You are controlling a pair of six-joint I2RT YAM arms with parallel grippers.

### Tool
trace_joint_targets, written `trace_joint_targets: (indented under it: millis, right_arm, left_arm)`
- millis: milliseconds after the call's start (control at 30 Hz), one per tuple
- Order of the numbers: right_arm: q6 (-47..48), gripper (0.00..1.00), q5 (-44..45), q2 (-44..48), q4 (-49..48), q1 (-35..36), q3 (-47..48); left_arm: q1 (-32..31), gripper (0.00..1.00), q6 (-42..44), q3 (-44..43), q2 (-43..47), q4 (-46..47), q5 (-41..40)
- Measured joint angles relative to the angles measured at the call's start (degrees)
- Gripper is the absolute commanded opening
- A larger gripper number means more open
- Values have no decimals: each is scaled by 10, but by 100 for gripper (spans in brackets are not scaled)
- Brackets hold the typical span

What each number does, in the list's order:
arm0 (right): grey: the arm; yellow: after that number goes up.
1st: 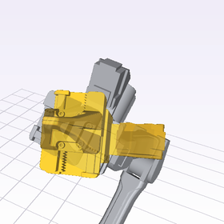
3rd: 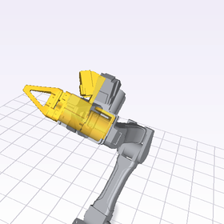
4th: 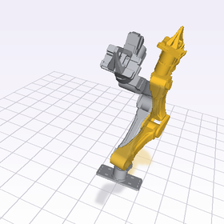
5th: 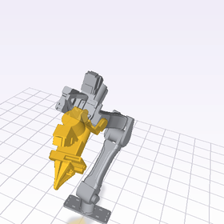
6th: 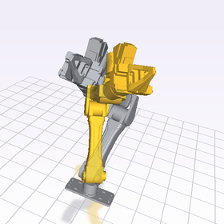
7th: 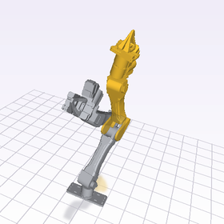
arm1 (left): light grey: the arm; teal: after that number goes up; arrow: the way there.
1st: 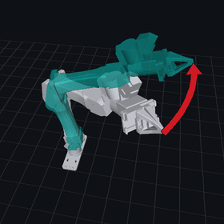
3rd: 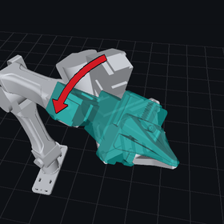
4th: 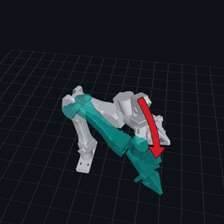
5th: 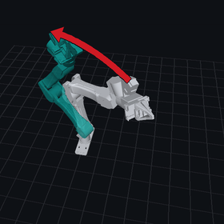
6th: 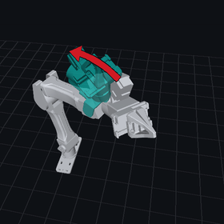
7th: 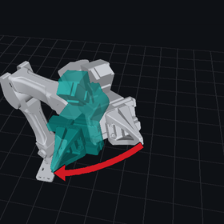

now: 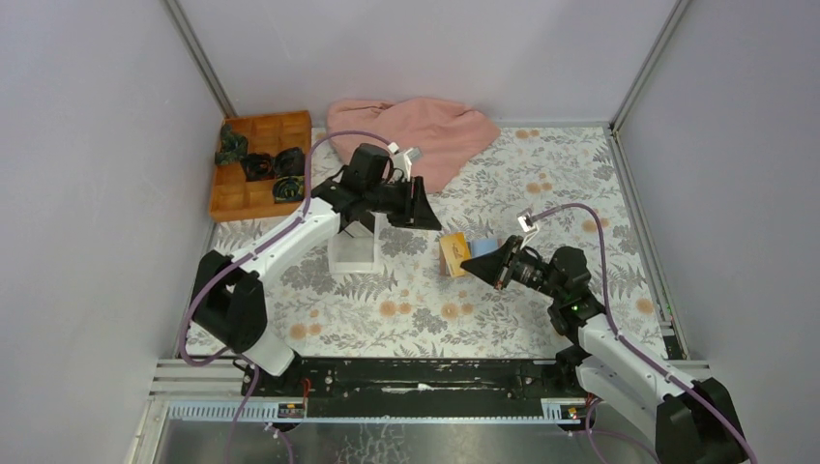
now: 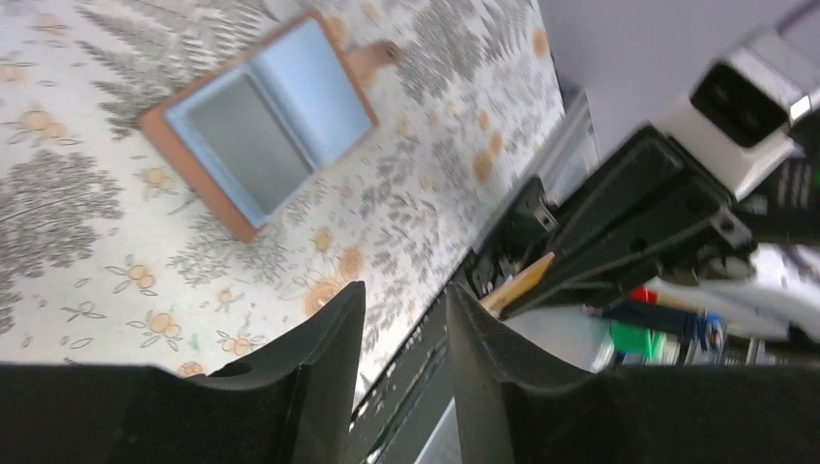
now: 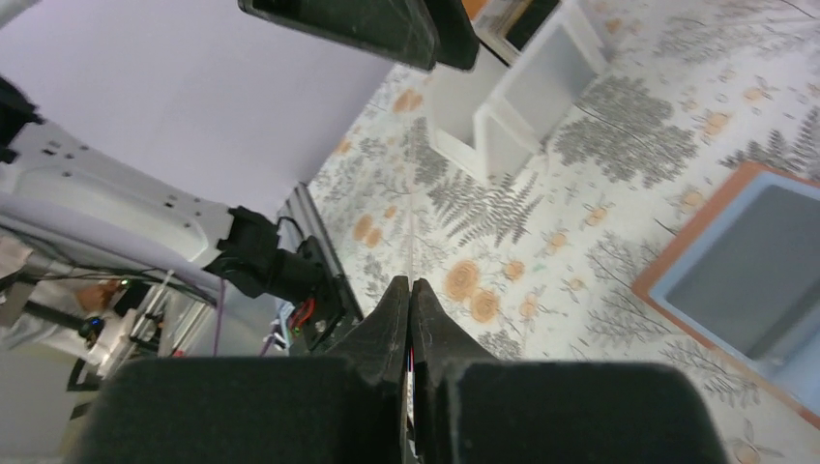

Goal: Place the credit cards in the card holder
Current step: Insert the credit card into the card holder.

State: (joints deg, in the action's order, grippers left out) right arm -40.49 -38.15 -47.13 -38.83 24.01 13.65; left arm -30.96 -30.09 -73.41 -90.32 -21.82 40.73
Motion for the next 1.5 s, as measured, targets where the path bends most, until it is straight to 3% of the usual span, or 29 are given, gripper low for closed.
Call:
trace_joint_targets:
  millis: [300, 567, 833, 1067, 1500]
  right_arm:
    - [53, 0, 119, 7, 153, 0, 26]
    - [73, 0, 236, -68, 235, 0, 54]
    - [75, 0, 294, -134, 249, 0, 61]
    - [77, 0, 320, -177, 248, 0, 73]
    - [72, 0, 327, -230, 209, 0, 78]
  left_arm:
    - [5, 41, -94, 56, 0, 59, -172]
    - [-85, 30, -110, 75, -24, 64, -321]
    - [-145, 24, -113, 75, -88, 64, -435]
    - [-160, 20, -113, 73, -130, 64, -483]
    - [-167, 18, -114, 72, -147, 66, -500]
